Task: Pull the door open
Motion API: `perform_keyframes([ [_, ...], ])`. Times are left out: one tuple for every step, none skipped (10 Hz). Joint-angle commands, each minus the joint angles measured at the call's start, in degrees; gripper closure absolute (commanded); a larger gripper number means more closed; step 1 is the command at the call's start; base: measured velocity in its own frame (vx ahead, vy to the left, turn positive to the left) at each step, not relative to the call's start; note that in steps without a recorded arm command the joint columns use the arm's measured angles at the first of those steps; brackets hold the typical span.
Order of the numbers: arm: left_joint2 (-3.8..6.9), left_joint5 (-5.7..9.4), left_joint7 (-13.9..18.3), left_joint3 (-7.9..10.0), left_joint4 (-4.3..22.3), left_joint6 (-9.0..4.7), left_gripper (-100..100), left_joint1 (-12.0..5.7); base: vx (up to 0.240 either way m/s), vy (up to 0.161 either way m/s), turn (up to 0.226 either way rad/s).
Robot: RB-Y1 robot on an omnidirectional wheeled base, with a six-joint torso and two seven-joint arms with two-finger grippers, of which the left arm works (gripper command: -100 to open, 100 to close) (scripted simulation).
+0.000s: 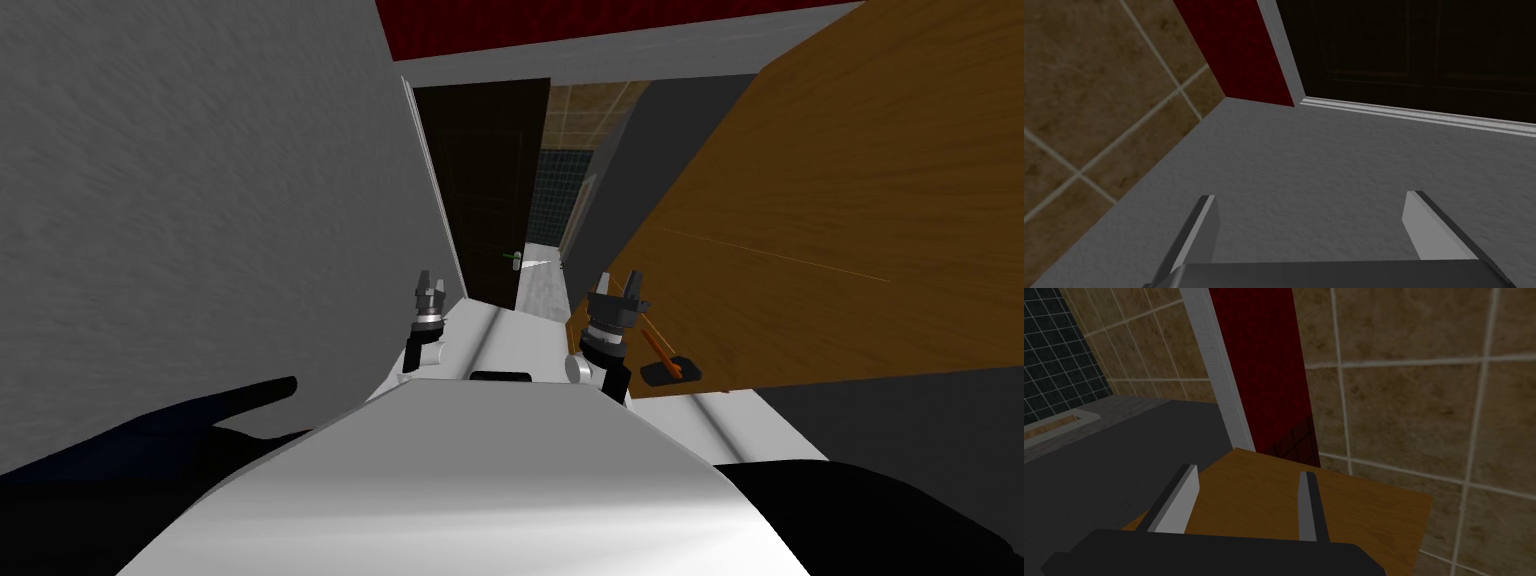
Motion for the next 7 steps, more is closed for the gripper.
perform_keyframes([
  [0.5, 0.23, 0.2, 0.09, 2.4, 0.7, -100, -1.55, 0.093, -0.02, -0.093],
  [0.83, 0.4, 0.4, 0.17, 4.2, 0.87, -100, -2.63, 0.087, -0.01, -0.082],
  [1.17, 0.56, 0.6, 0.25, 5.6, 1.04, -100, -3.7, 0.106, -0.007, -0.101],
  [1.17, 0.56, 0.6, 0.25, 6.1, 1.04, -100, -3.7, 0.074, -0.005, -0.032],
  [1.5, 0.73, 0.7, 0.33, 7.9, 1.21, -100, -4.77, 0.059, -0.01, -0.055],
  [1.84, 0.89, 0.9, 0.41, 9.8, 1.39, -100, -5.86, 0.074, -0.022, -0.108],
  [2.16, 1.07, 1.1, 0.5, 11.5, 1.57, -100, -7.0, 0.094, -0.023, -0.089],
])
